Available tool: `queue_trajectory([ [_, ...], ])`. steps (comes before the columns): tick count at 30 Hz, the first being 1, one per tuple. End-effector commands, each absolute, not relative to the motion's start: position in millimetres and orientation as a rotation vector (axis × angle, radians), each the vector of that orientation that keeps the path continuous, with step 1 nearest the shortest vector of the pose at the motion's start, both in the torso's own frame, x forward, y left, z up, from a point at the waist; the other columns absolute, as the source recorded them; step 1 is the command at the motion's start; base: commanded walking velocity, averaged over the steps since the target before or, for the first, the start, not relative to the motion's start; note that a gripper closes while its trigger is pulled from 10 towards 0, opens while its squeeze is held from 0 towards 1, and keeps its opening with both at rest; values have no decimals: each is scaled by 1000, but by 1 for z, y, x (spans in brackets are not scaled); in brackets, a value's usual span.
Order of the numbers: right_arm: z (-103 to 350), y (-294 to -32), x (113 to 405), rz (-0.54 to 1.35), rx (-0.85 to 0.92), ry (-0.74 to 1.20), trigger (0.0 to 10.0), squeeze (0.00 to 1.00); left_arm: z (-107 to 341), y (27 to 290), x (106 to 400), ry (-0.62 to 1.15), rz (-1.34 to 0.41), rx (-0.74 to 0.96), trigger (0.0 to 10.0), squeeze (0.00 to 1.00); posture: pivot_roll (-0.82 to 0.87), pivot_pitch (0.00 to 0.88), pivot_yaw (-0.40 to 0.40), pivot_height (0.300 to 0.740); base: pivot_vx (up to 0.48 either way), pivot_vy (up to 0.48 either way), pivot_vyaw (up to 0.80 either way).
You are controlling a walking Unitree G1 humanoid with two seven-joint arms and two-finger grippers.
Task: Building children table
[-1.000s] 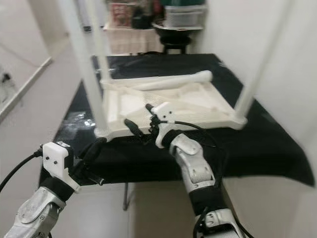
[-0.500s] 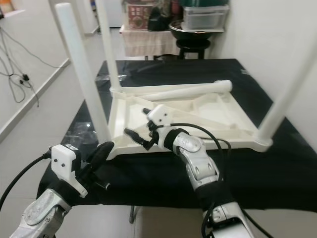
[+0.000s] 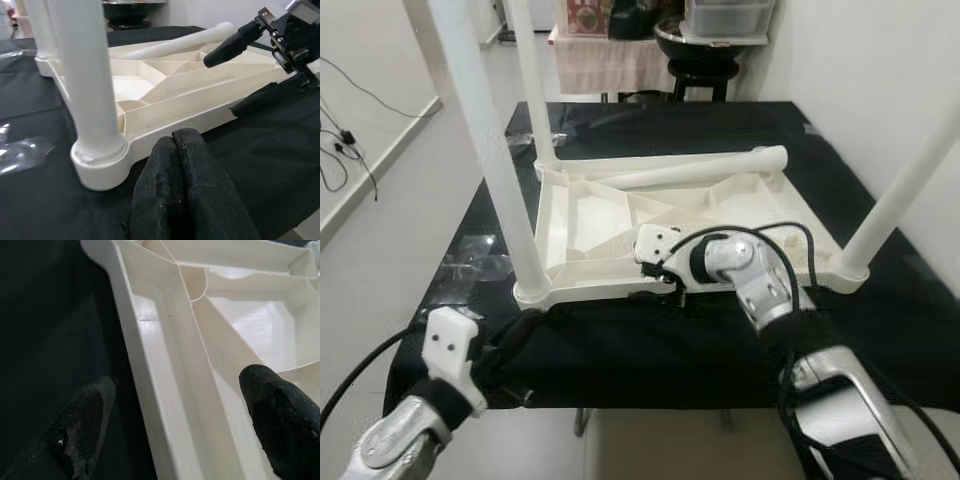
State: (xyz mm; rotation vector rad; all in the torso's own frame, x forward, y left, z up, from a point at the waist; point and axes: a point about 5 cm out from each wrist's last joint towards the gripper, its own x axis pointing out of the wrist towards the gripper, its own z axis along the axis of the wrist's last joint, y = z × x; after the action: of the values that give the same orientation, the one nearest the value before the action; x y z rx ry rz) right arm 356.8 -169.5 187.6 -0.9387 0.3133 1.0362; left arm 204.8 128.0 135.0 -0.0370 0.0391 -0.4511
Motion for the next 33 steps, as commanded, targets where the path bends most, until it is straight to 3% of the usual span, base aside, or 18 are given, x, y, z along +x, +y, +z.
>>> queue_trajectory([
  [1, 184, -177, 360, 1026, -1001, 386, 10000, 0, 135, 128, 202, 48, -456, -12, 10000, 0, -11, 60, -27, 740, 0, 0, 0],
  [5, 185, -195, 374, 915, -1179, 557, 10000, 0, 134, 127, 200, 48, -453, -11, 10000, 0, -12, 67, -32, 740, 0, 0, 0],
  [11, 181, -191, 385, 861, -1278, 668, 10000, 0, 134, 124, 199, 43, -453, -39, 10000, 0, -5, 70, -39, 740, 0, 0, 0],
  [16, 178, -193, 385, 880, -1312, 733, 10000, 0, 134, 123, 198, 43, -453, -43, 10000, 0, -1, 70, -44, 740, 0, 0, 0],
  [23, 177, -195, 394, 711, -1302, 791, 10000, 0, 134, 122, 197, 39, -444, -56, 10000, 0, -3, 63, -46, 740, 0, 0, 0],
  [25, 175, -198, 392, 733, -1314, 833, 9529, 0, 134, 122, 197, 40, -445, -56, 10000, 0, -2, 62, -45, 740, 0, 0, 0],
  [26, 172, -199, 390, 758, -1322, 869, 3333, 0, 133, 122, 197, 40, -446, -56, 10000, 0, -2, 62, -46, 740, 0, 0, 0],
  [27, 171, -200, 388, 783, -1323, 892, 0, 0, 133, 121, 197, 41, -447, -57, 10000, 0, -4, 60, -46, 740, 0, 0, 0],
  [33, 171, -199, 387, 819, -1319, 913, 0, 0, 133, 121, 197, 41, -449, -58, 10000, 0, -4, 60, -46, 740, 0, 0, 0],
])
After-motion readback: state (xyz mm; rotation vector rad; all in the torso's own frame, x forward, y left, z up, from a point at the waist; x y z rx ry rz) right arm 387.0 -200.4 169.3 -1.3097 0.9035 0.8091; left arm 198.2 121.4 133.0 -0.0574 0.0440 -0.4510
